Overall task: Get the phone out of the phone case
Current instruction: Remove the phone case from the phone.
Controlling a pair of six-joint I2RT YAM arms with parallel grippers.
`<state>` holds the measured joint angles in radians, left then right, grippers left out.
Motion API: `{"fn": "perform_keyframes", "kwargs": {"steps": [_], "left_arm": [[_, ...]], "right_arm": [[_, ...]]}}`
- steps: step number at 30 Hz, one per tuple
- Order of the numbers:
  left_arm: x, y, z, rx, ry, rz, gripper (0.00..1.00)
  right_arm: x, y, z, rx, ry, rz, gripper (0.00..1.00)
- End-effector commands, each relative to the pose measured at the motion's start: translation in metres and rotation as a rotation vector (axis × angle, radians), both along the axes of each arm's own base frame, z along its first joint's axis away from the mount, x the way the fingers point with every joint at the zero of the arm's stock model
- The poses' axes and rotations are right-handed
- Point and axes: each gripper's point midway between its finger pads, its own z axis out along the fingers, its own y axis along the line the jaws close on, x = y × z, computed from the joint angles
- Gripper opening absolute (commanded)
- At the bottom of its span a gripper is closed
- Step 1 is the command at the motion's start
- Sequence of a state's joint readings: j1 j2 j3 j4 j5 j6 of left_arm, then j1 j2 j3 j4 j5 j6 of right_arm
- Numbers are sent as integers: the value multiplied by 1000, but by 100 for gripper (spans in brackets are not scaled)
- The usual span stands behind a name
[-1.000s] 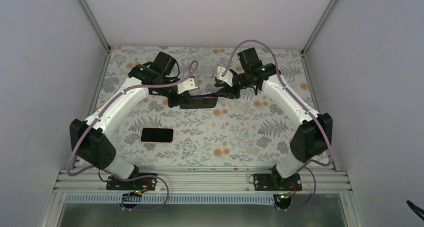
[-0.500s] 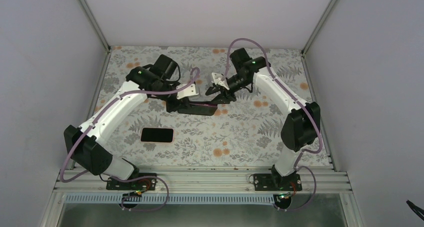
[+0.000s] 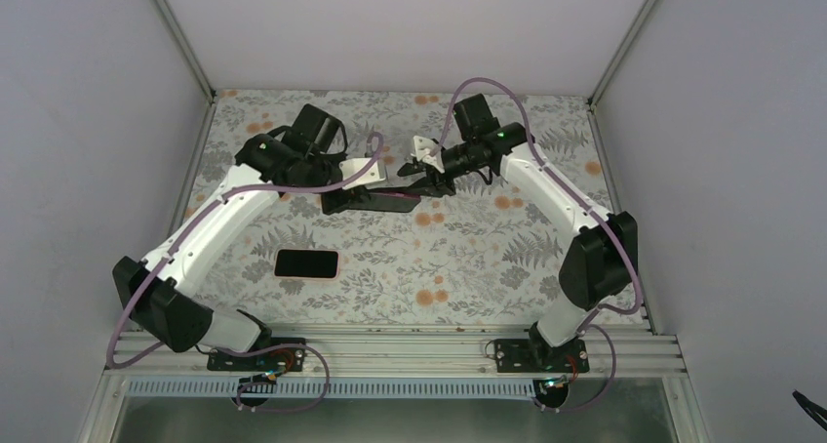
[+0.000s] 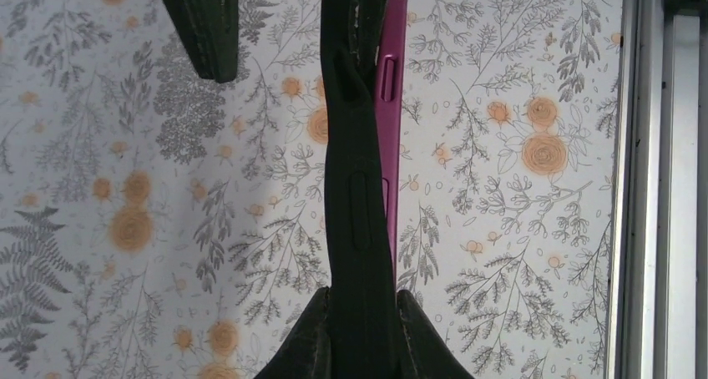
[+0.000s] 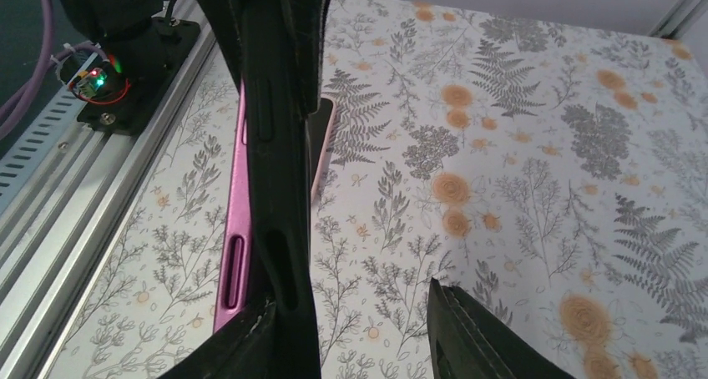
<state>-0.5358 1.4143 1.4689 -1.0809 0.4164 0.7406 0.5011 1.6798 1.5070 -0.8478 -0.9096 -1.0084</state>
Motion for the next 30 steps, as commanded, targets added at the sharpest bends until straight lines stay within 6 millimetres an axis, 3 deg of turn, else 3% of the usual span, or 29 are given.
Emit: {"fn": "perform_keyframes", "kwargs": {"steps": [1,7,15,18,24,30], "left_arm": [[58,-30,147,-393,-542,58,2],[63,-27,171,-428,-620,92,2],[67,-28,185,-447,-663,96,2],[73,-27,185,-441,-675,114,2],[80,-23,175,-402,-682,145,2],[80,-22,162,-369,-665,139,3]], "right_arm": [[-52,14,-23,-86,226,93,47],[-58,16,-41,-167,295,135,46],[-70,28,-31,-186,311,201,40],[-78,30,-28,-186,305,230,34],[-84,28,-26,-197,281,232,8],[-85,26,-25,-187,262,201,4]]}}
